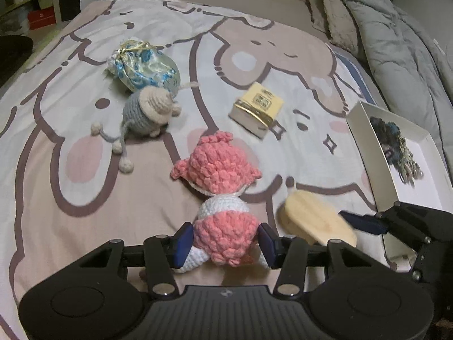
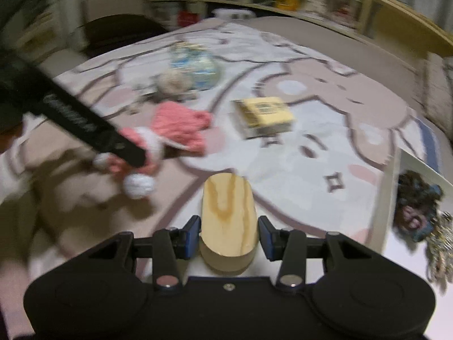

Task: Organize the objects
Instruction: 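Grasp pink crochet doll with left tool while right tool grasps wooden block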

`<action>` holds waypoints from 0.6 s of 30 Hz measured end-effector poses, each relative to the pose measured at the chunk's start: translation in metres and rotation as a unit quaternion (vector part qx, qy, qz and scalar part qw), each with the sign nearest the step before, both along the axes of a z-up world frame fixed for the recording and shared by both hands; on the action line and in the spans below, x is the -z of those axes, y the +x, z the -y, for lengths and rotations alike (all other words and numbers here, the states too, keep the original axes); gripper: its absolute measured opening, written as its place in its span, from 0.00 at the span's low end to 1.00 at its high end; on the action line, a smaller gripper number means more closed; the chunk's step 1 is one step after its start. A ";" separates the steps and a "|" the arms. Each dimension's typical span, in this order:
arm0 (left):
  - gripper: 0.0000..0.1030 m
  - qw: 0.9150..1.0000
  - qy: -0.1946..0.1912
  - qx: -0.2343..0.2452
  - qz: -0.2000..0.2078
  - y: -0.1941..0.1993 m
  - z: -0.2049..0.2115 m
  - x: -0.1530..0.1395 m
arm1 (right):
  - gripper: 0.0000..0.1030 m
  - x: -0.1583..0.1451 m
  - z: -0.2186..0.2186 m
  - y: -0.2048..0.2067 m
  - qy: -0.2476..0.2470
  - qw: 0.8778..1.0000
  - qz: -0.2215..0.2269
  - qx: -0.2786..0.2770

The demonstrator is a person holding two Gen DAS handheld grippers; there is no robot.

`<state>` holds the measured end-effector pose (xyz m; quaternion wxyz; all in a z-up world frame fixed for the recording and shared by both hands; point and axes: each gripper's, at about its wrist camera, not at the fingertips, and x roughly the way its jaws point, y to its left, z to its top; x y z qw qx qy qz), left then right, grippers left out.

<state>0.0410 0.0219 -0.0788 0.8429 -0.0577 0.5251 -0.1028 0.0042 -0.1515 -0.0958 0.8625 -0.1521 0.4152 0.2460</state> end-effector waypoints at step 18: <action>0.58 0.999 -0.014 -0.036 -0.010 0.036 -0.004 0.014 | 0.69 -0.004 0.011 -0.002 -0.077 0.996 0.003 0.037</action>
